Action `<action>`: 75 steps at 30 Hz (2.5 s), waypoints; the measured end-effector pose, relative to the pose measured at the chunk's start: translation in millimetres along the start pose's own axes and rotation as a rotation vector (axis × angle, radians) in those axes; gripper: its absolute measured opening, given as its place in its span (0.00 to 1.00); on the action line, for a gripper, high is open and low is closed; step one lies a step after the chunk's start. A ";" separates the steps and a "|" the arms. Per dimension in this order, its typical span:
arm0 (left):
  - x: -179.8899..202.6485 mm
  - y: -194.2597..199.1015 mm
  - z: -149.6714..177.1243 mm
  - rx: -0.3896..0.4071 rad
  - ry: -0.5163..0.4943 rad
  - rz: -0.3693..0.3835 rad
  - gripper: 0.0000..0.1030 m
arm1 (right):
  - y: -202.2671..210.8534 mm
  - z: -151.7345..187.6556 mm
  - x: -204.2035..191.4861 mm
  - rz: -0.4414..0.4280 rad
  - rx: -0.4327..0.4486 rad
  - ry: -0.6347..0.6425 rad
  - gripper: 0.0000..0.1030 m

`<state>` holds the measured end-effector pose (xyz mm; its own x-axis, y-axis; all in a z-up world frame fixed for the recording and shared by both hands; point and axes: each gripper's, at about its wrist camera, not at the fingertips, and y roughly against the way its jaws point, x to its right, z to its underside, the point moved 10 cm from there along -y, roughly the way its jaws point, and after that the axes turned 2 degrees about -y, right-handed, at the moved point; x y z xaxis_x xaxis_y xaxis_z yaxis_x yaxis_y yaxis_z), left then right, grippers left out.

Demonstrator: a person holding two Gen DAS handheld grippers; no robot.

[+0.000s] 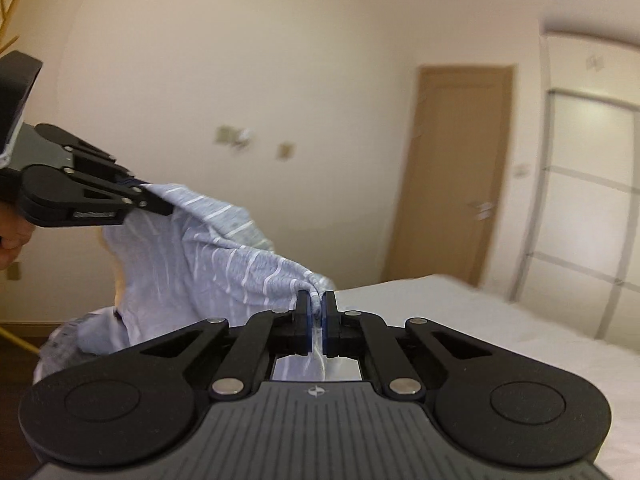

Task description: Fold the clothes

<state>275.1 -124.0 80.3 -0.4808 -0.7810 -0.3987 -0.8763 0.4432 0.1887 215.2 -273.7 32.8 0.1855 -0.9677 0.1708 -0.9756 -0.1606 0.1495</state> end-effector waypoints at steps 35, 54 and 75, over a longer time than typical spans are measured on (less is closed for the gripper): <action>311.1 114.4 130.3 -0.234 0.045 0.591 0.36 | 274.1 203.5 139.2 0.247 -0.253 -0.388 0.72; 374.8 83.8 146.6 -0.250 -0.016 0.697 0.15 | 127.2 253.7 116.2 -0.121 -0.632 -0.145 0.93; 333.8 86.0 -52.8 0.279 -0.097 0.567 0.02 | 291.7 86.3 201.1 0.416 -0.063 -0.047 0.12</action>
<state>37.7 -369.8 10.8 -0.8513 -0.3535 -0.3877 -0.4395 0.8841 0.1589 -42.2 -531.9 26.8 -0.2293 -0.9557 0.1845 -0.9569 0.2560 0.1369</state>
